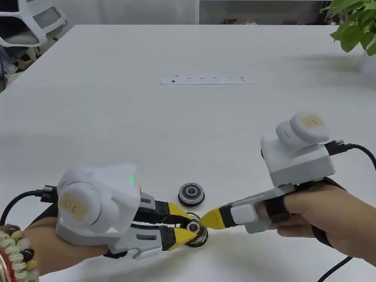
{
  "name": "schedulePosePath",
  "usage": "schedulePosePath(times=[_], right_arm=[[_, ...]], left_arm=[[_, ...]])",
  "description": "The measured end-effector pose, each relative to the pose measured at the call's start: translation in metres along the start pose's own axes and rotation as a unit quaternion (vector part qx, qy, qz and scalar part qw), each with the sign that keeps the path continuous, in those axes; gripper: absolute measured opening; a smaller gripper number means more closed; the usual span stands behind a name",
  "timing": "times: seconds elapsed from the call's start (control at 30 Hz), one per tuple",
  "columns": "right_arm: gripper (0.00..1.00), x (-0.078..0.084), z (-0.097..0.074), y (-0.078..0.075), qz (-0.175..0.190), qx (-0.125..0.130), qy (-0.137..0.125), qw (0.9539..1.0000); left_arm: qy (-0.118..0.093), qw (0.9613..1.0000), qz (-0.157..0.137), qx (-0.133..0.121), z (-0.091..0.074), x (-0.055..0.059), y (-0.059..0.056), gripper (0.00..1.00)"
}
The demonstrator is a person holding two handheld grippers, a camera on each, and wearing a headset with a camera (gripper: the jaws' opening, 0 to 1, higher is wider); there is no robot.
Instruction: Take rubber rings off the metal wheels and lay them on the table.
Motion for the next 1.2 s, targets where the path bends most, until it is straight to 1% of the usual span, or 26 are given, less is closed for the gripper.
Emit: schedulePosePath(times=[0.07, 0.2, 0.27, 0.37, 0.53, 0.6, 0.67, 0.83, 0.93, 1.03, 1.1, 1.13, 1.17, 1.2], right_arm=[[0.00, 0.000, 0.000, 0.000, 0.005, 0.000, -0.001, 1.0000], [0.00, 0.003, 0.002, 0.000, -0.006, 0.013, 0.014, 0.9998], [0.00, 0.002, 0.002, 0.001, -0.011, 0.014, 0.014, 0.9998], [0.00, 0.000, 0.003, 0.003, -0.034, 0.019, 0.016, 0.9991], [0.00, 0.000, 0.004, 0.001, -0.043, 0.024, 0.025, 0.9985], [0.00, 0.000, 0.004, 0.001, -0.039, 0.023, 0.024, 0.9987], [0.00, -0.002, 0.003, 0.001, -0.033, 0.021, 0.019, 0.9990], [0.00, -0.004, 0.001, 0.003, -0.027, 0.019, 0.007, 0.9994], [0.00, -0.006, -0.001, 0.003, -0.022, 0.016, 0.001, 0.9996], [0.00, -0.007, -0.003, 0.003, -0.023, 0.020, -0.005, 0.9995], [0.00, -0.008, -0.005, 0.002, -0.021, 0.021, -0.012, 0.9995], [0.00, -0.008, -0.006, 0.002, -0.019, 0.020, -0.015, 0.9995], [0.00, -0.009, -0.008, 0.000, -0.018, 0.020, -0.017, 0.9995], [0.00, -0.009, -0.008, 0.001, -0.018, 0.020, -0.018, 0.9995]], left_arm=[[-0.003, 1.0000, -0.003, -0.001, 0.000, 0.001, 0.000, 0.07], [0.002, 1.0000, -0.004, -0.001, 0.001, -0.001, 0.000, 0.07], [0.007, 1.0000, 0.001, 0.000, 0.001, -0.003, 0.000, 0.07], [0.013, 0.9998, 0.014, 0.000, 0.001, -0.005, -0.001, 0.07], [0.019, 0.9996, 0.021, 0.004, 0.000, -0.006, -0.001, 0.07], [0.018, 0.9997, 0.015, 0.011, -0.001, -0.008, -0.001, 0.12], [0.013, 0.9997, 0.012, 0.014, -0.002, -0.011, -0.002, 0.17], [0.003, 0.9997, 0.015, 0.020, -0.006, -0.018, -0.002, 0.21], [-0.019, 0.9994, -0.005, 0.028, -0.010, -0.024, -0.002, 0.30], [-0.030, 0.9991, -0.006, 0.030, -0.014, -0.030, -0.003, 0.34], [-0.033, 0.9990, -0.004, 0.031, -0.017, -0.033, -0.003, 0.38], [-0.033, 0.9990, 0.002, 0.032, -0.019, -0.035, -0.003, 0.40], [-0.028, 0.9991, 0.005, 0.031, -0.021, -0.038, -0.002, 0.45], [-0.028, 0.9992, 0.006, 0.029, -0.023, -0.040, -0.002, 0.48]])
Point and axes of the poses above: the centre of the closed fingertips' face, and the gripper's own axes: z roughly forward along the fingers, y roughly to its left, x roughly out of its underside, the point moved 10 cm from there along -z, roughly backward along the fingers, and after that the axes turned 8 degrees about -x, right-handed, at the moved point
